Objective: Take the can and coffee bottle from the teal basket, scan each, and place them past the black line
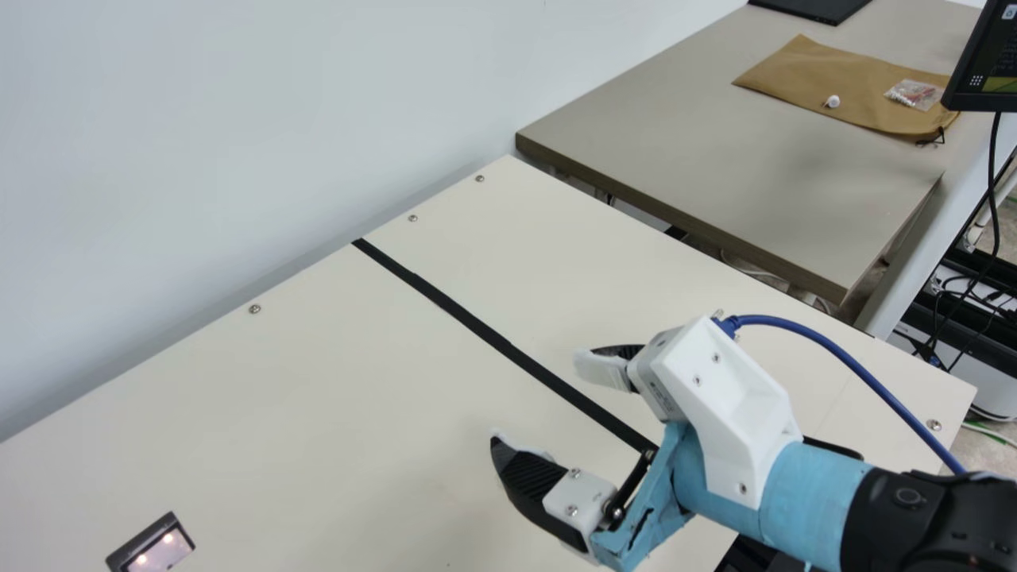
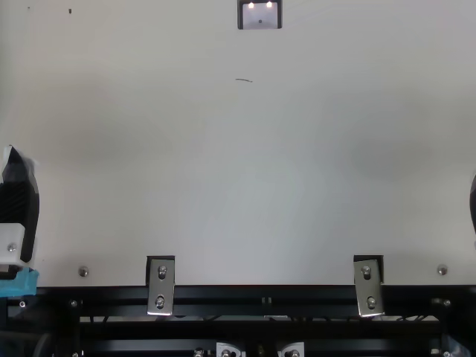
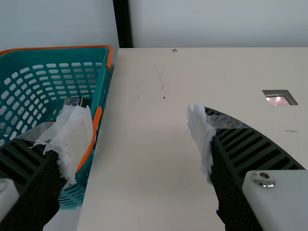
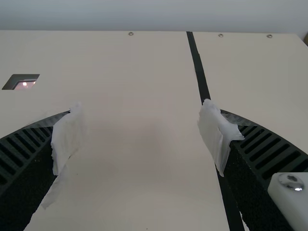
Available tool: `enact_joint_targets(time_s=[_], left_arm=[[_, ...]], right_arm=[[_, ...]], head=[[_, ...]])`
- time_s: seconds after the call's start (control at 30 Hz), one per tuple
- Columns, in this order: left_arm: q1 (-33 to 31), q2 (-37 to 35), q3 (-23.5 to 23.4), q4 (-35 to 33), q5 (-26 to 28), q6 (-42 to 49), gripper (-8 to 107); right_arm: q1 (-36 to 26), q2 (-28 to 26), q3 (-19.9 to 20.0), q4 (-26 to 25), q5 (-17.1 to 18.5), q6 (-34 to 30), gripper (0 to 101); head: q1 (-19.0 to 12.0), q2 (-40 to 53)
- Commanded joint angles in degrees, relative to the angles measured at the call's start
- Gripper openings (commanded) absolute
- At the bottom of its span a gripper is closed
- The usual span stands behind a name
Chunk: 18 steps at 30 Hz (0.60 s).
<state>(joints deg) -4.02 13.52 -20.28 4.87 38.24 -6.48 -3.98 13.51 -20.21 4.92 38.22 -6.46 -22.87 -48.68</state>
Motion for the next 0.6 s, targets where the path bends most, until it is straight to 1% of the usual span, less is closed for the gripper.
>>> enact_joint_targets(time_s=[0.0,0.57], left_arm=[[0.0,0.0,0.0,0.0,0.0,0.0,90],[0.0,0.0,0.0,0.0,0.0,0.0,90]], right_arm=[[0.0,0.0,0.0,0.0,0.0,0.0,101],[0.1,0.0,0.0,-0.1,0.0,0.1,101]], head=[[-2.1,-0.7],[-2.1,-0.7]])
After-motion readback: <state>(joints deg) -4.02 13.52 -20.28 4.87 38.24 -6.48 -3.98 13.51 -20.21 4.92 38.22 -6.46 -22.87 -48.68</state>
